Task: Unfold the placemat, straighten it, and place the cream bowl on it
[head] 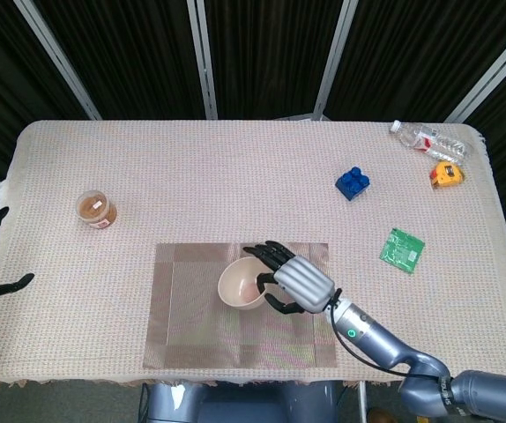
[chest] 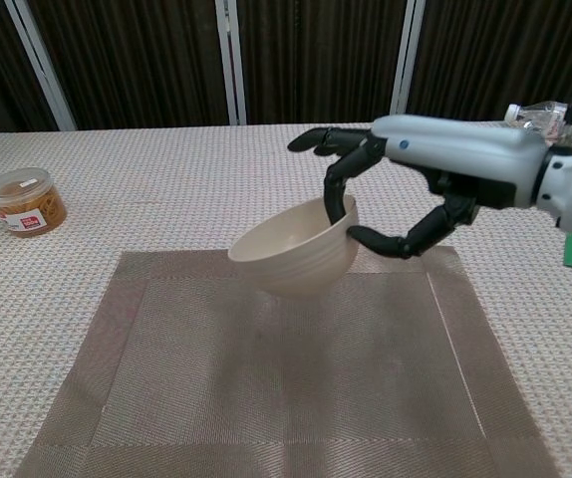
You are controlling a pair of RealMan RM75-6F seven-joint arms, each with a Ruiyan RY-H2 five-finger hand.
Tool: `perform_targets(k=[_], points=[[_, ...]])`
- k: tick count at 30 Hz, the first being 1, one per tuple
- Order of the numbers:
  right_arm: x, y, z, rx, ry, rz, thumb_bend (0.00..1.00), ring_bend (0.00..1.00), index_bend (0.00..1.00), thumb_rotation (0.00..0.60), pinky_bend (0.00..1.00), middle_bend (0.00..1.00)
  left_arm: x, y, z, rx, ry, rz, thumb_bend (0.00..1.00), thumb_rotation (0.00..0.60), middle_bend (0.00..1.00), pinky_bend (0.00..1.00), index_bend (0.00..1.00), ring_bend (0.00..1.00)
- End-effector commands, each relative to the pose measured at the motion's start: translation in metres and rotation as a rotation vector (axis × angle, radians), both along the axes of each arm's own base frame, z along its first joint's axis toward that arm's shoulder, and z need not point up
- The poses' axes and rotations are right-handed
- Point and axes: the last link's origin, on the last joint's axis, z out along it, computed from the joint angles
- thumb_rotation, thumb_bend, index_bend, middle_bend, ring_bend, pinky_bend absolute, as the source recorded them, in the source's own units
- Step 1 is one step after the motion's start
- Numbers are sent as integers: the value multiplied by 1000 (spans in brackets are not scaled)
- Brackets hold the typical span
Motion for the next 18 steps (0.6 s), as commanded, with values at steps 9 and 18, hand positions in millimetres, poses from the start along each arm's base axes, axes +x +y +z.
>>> perform_targets(k=[9, 18], points=[[6, -2, -46, 9, 86, 25, 460, 0, 680, 600, 0, 0, -3, 1, -3, -10, 4, 16, 41, 600, 0, 0, 0, 0], [-2, 7, -54, 3, 137, 49, 190, 0, 267, 600, 0, 0, -2, 1, -5, -18, 0, 15, 41, 600, 0, 0, 0, 0]])
